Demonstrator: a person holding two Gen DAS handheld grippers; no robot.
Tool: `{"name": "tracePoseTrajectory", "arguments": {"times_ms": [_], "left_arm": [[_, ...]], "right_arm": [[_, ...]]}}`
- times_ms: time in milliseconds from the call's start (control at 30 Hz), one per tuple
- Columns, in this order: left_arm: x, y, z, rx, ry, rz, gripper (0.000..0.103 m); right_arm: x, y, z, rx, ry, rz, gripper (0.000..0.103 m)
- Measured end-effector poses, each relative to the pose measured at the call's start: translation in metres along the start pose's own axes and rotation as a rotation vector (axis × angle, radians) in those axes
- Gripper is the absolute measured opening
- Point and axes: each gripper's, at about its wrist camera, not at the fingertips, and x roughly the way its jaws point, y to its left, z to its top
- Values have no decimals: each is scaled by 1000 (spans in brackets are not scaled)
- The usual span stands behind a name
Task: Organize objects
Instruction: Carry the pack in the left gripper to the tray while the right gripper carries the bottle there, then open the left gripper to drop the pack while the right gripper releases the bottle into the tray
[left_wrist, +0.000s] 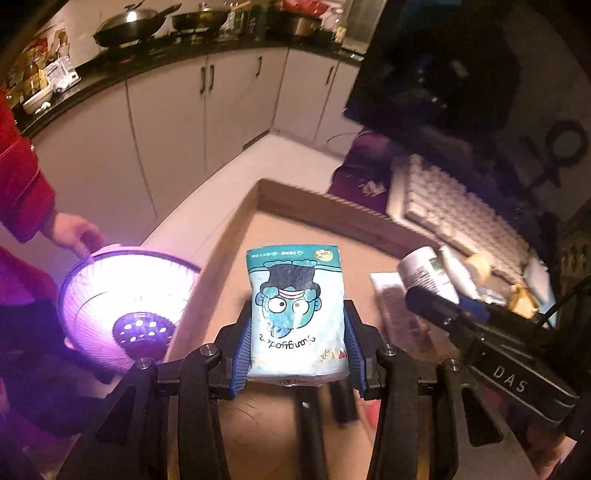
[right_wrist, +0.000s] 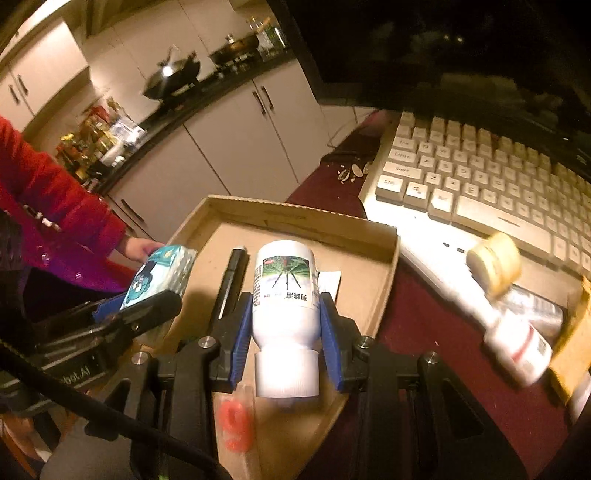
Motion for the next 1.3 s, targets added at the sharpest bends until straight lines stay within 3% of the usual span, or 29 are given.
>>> {"name": "tracePoseTrajectory", "arguments": {"times_ms": [333,533,600,733,833,967,1300], "left_arm": [[25,0,3,34,81,75,39],[31,0,3,14,65,65,45],[28,0,2,5,66,33,46],[7,3,1,-35,16,-12,46],[-24,-1,-11,-46,-68,-30,55],[-58,-25,-37,-1,-157,-73,59],[-78,-121,-90,204,-133,-224,59]], "right_arm": [[24,6,7,-51,67,-85,33],[25,4,6,-42,56,-59,33],[20,2,7,-34,40,-31,34],[2,3,8,-34,-17,-9,62],[-16,2,2,-29,-51,5,62],[-42,-2,-16,-10,-85,33,62],[-110,-46,-74,52,-170,25,71]]}}
